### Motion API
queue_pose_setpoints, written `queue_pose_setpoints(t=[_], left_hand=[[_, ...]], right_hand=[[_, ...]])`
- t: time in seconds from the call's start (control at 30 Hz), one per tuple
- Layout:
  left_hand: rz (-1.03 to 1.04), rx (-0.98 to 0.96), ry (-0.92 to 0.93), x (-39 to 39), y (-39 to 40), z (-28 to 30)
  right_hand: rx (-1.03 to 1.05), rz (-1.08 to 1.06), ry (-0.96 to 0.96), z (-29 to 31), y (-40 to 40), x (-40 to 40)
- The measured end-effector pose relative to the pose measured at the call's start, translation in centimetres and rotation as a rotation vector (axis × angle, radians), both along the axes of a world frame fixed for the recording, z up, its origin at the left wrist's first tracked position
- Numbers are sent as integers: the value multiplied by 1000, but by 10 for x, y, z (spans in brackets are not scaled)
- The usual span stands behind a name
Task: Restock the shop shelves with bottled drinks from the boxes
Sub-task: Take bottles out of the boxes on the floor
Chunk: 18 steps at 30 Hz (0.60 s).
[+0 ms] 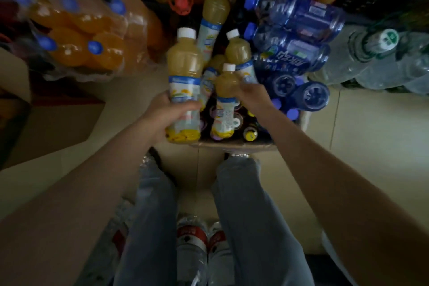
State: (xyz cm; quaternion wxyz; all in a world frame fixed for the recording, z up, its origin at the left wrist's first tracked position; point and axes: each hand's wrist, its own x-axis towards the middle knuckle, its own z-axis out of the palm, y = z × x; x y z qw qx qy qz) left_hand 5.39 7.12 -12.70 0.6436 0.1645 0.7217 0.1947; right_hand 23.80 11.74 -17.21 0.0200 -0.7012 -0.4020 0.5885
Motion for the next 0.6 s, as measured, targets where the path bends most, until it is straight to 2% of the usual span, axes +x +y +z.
queue_pose_setpoints(t=[0.07,0.2,0.33,0.47,0.6], left_hand=[[86,-26,31,-27,-3,-2],[194,-42,13,-52,-6,-13],[143,-56,-49,-61,-3,-8],[53,28,-48,-78,2,45],[2,156,28,-127,22,167]], right_hand=[[-79,128,-157,-34,-24,-15],[-112,-116,-299,-75,-50,-45],[-157,-238,-292,-75,-45,-51],[-156,-276,-44,0,-36,-82],[53,-174,180,155,6,-136]])
